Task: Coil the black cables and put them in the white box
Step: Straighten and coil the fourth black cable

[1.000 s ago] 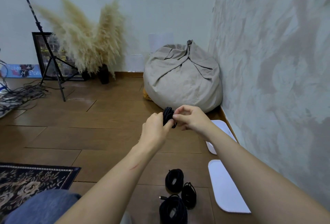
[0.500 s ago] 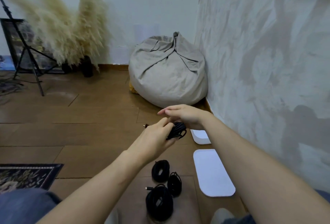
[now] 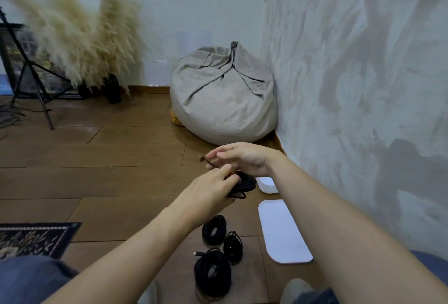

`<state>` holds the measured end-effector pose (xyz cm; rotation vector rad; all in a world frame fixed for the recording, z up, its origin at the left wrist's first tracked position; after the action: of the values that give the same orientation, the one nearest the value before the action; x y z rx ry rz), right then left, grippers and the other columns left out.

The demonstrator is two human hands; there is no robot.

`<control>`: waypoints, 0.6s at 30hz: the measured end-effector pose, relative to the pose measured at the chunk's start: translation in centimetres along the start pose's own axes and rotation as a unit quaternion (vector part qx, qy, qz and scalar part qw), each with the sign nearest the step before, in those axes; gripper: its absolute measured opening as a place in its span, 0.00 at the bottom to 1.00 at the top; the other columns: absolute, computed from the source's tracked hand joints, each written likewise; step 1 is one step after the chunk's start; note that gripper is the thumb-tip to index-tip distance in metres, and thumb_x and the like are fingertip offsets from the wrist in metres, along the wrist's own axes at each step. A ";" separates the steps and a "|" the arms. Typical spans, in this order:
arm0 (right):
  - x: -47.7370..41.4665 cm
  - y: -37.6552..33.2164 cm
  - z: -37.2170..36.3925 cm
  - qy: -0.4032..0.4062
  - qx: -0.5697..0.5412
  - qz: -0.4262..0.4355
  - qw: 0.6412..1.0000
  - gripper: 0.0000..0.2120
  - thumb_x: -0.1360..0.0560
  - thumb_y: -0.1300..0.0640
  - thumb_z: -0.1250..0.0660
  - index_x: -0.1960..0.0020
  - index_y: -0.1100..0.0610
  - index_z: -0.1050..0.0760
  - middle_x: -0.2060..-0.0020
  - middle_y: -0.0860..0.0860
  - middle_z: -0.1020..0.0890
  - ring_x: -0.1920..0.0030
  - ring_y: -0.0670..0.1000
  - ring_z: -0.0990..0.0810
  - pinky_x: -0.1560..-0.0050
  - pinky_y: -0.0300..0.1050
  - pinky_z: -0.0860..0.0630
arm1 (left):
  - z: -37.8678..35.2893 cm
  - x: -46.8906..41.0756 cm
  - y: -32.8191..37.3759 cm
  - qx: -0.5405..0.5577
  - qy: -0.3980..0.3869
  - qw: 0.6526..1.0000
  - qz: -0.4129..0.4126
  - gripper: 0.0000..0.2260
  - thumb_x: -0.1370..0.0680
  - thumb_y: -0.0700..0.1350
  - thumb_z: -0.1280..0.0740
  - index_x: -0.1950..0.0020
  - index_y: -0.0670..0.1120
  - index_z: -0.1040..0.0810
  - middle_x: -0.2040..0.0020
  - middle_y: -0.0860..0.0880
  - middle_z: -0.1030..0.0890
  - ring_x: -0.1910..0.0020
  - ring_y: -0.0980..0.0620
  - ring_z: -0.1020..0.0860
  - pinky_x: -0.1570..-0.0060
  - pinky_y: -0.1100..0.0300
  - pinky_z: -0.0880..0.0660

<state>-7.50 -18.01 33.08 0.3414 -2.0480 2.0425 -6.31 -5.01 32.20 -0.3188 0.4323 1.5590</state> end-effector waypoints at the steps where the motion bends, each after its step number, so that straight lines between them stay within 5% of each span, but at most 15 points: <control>1: -0.1 -0.2 0.0 0.008 -0.024 0.013 1.000 0.11 0.17 0.59 0.40 0.39 0.59 0.22 0.52 0.57 0.17 0.52 0.49 0.18 0.45 0.43 0.23 | -0.1 0.1 -0.1 0.004 -0.001 1.000 0.003 0.11 0.25 0.45 0.26 0.47 0.43 0.23 0.50 0.46 0.26 0.57 0.45 0.24 0.66 0.46 0.23; 4: -0.2 -0.6 0.9 0.068 -0.079 0.057 0.993 0.09 0.18 0.65 0.38 0.42 0.59 0.21 0.63 0.55 0.23 0.55 0.51 0.20 0.47 0.46 0.22 | -0.2 0.5 -0.7 0.045 0.003 0.998 0.048 0.13 0.23 0.46 0.27 0.41 0.44 0.22 0.47 0.49 0.26 0.56 0.45 0.23 0.62 0.47 0.23; 8: 0.2 -1.0 2.8 0.249 -0.036 0.127 0.960 0.13 0.20 0.68 0.35 0.38 0.59 0.24 0.56 0.58 0.19 0.56 0.54 0.19 0.41 0.55 0.20 | 0.6 0.9 -3.2 0.135 0.037 0.969 0.205 0.13 0.19 0.52 0.32 0.36 0.52 0.25 0.48 0.57 0.27 0.52 0.51 0.23 0.53 0.52 0.26; 13: 0.2 -1.4 3.9 0.364 -0.167 0.174 0.900 0.20 0.24 0.73 0.36 0.34 0.62 0.31 0.58 0.58 0.21 0.58 0.55 0.17 0.46 0.52 0.17 | 1.2 1.6 -5.5 0.185 0.073 0.927 0.319 0.09 0.19 0.56 0.33 0.42 0.54 0.24 0.51 0.55 0.21 0.54 0.53 0.23 0.52 0.49 0.23; 18: 0.0 -2.1 2.8 0.306 0.111 0.152 0.933 0.19 0.20 0.69 0.40 0.33 0.55 0.24 0.45 0.54 0.22 0.51 0.48 0.19 0.49 0.42 0.22 | 1.2 1.5 -6.2 0.165 0.005 0.942 0.293 0.05 0.19 0.54 0.33 0.47 0.54 0.25 0.54 0.55 0.26 0.54 0.52 0.25 0.56 0.53 0.29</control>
<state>-6.86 -20.84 35.06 -0.5530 -1.5560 2.1814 -0.07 -3.10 32.09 0.0780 0.8387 2.0211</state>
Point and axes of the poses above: each hand's wrist, its own x-axis away from the middle knuckle, its own z-axis out of the back of the hand, y = z × x, the point moved 5 cm from there along -x, towards the middle knuckle
